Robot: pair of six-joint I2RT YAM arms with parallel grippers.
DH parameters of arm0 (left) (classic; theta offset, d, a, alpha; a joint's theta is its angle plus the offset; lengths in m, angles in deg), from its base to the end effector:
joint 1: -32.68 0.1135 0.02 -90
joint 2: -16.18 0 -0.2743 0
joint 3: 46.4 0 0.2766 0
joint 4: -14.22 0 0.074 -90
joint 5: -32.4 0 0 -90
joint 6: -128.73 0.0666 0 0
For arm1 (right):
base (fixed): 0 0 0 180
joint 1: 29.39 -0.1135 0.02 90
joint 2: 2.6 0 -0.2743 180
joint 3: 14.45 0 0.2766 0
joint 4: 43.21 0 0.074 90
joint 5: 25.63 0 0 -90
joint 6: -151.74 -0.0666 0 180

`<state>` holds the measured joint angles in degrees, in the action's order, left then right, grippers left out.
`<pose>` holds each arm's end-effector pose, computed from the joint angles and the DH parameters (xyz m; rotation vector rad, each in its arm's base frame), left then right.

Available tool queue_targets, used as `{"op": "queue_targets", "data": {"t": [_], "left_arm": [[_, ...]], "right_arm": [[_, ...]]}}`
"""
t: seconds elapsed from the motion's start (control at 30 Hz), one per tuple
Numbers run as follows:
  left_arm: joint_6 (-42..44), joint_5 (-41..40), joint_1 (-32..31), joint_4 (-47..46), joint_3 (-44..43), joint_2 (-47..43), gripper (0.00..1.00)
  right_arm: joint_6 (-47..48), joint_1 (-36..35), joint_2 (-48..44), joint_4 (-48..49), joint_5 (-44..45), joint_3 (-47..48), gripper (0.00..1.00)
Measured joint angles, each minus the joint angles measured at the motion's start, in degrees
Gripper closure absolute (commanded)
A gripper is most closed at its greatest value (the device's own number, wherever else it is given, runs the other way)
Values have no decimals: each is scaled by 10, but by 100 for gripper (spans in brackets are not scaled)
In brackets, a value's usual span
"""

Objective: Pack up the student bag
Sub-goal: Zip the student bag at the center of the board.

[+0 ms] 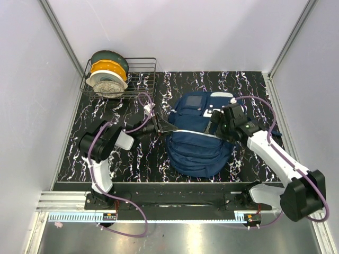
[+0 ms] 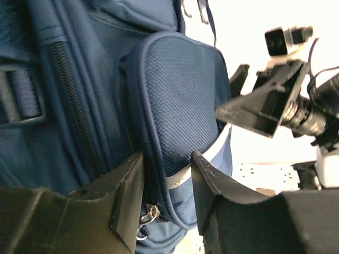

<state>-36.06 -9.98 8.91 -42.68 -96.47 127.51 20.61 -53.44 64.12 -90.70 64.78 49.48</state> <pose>0.3200 -0.1947 0.1174 -0.1168 2.0440 -1.8764 0.2538 0.1127 0.2439 0.3762 2.4832 0.4811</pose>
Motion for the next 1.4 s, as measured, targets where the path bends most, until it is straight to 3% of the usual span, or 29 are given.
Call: {"op": "queue_targets", "data": {"t": [0.1,0.23,0.47,0.63,0.93,1.4], "left_arm": [[51,0,0,46,18,-47,46],[135,2,6,149,23,-113,42],[377,-70,7,507,-30,-275,31],[475,-119,7,629,-30,-353,31],[560,-157,2,623,61,-374,30],[618,-144,2,480,50,-312,41]], "right_arm": [[36,10,38,7,-5,30,0],[41,11,42,26,-3,33,0],[2,11,29,70,-8,2,0],[-8,11,28,84,-16,-5,0],[-14,11,25,104,-40,-7,0],[-16,11,-4,126,-46,-32,0]]}}
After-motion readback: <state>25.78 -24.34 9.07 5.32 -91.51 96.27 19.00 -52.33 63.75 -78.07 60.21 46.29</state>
